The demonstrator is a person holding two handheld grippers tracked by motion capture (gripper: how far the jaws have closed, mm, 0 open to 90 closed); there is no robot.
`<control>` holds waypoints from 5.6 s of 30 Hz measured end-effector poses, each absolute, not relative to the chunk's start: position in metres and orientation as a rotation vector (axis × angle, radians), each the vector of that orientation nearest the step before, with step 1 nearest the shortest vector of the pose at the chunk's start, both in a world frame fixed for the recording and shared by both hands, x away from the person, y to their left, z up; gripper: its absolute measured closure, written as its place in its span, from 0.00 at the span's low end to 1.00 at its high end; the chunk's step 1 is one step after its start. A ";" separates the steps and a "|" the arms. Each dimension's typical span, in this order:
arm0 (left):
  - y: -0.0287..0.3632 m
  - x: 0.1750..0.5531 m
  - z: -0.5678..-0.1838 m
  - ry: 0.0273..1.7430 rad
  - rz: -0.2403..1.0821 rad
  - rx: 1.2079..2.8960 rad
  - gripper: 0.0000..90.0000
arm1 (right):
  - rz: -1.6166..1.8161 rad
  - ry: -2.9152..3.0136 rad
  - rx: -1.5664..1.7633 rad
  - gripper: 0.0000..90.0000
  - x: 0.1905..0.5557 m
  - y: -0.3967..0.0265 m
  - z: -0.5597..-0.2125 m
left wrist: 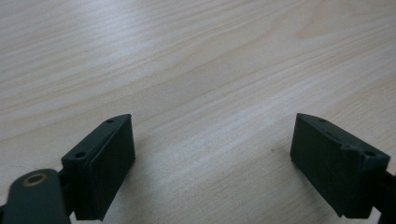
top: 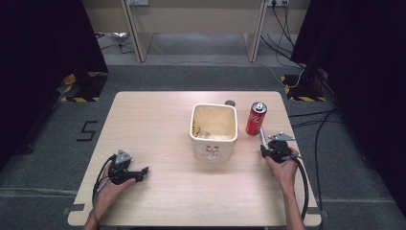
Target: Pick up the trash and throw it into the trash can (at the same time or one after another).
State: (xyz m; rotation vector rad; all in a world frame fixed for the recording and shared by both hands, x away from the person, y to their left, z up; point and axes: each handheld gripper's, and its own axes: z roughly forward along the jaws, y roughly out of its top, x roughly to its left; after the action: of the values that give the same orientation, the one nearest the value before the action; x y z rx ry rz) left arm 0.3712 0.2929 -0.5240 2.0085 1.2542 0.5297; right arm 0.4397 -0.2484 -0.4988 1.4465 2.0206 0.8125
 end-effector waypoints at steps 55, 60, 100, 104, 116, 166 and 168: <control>0.293 0.371 -0.524 1.249 0.528 2.012 0.15 | 1.010 1.858 1.261 0.89 0.387 -0.295 -0.382; 0.293 0.371 -0.524 1.249 0.528 2.012 0.15 | 1.041 1.892 1.202 0.89 0.381 -0.285 -0.371; 0.293 0.371 -0.524 1.248 0.530 2.014 0.15 | 1.108 2.291 0.850 0.89 0.363 -0.191 -0.357; 0.293 0.371 -0.524 1.248 0.530 2.014 0.15 | 1.097 2.306 0.851 0.89 0.366 -0.187 -0.358; 0.293 0.371 -0.524 1.248 0.530 2.014 0.15 | 1.062 2.326 0.855 0.89 0.374 -0.182 -0.355; 0.293 0.371 -0.524 1.248 0.530 2.014 0.15 | 1.154 1.904 1.169 0.28 0.385 -0.267 -0.351; 0.293 0.371 -0.524 1.250 0.529 2.012 0.15 | 1.151 1.901 1.173 0.28 0.385 -0.268 -0.354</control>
State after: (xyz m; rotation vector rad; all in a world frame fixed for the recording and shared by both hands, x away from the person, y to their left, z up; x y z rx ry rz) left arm 0.3710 0.2930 -0.5239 2.0124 1.2496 0.5286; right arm 0.3853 -0.2680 -0.3540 1.1733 1.9014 1.1509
